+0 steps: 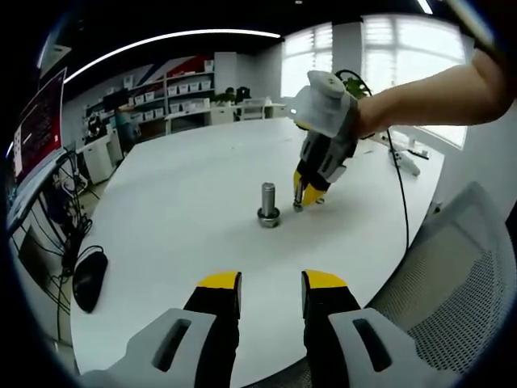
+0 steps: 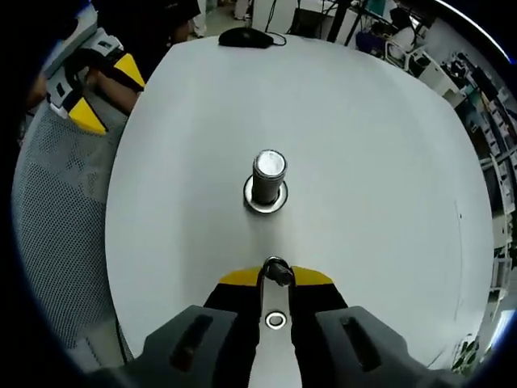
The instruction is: Place the washer onto the threaded stud by aligning its center hole with the stud, sliding it down to the base, and recovering from edge contact or off-axis alignment until the washer reaches the visible bottom stop.
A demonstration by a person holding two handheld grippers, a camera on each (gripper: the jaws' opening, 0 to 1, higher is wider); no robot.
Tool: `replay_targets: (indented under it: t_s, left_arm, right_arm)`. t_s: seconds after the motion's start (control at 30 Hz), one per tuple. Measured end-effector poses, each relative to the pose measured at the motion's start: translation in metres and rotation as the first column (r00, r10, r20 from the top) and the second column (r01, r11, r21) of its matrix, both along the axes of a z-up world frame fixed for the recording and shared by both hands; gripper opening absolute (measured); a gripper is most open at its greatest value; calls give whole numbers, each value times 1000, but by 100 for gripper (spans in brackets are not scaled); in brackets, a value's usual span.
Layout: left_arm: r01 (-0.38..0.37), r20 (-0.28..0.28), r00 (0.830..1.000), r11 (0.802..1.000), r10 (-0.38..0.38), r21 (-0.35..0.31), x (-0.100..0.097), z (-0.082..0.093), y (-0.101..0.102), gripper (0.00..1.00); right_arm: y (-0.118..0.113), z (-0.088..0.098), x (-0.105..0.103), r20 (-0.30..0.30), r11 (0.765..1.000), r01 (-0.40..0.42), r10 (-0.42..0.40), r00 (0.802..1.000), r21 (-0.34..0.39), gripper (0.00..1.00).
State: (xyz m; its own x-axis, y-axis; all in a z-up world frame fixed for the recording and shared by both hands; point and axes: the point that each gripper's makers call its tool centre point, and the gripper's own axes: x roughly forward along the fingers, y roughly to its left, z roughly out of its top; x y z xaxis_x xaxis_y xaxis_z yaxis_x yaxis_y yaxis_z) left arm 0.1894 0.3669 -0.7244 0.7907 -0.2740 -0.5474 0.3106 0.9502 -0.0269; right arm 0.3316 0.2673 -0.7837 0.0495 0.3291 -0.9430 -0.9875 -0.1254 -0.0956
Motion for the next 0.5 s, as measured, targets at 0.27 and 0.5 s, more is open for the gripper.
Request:
replay_targets:
  t_s: [0.27,0.5]
  left_arm:
    - [16,-1,1000,1000,-16,4,-1,0,-3,28]
    - [29,2,1000,1000,-29,0,-1,0,-5,28]
  right_arm:
    - [-14,12,0,-11,999,48,-48,999,15,20]
    - [-37,12,-4,-51,997,81,-79,996,22,21]
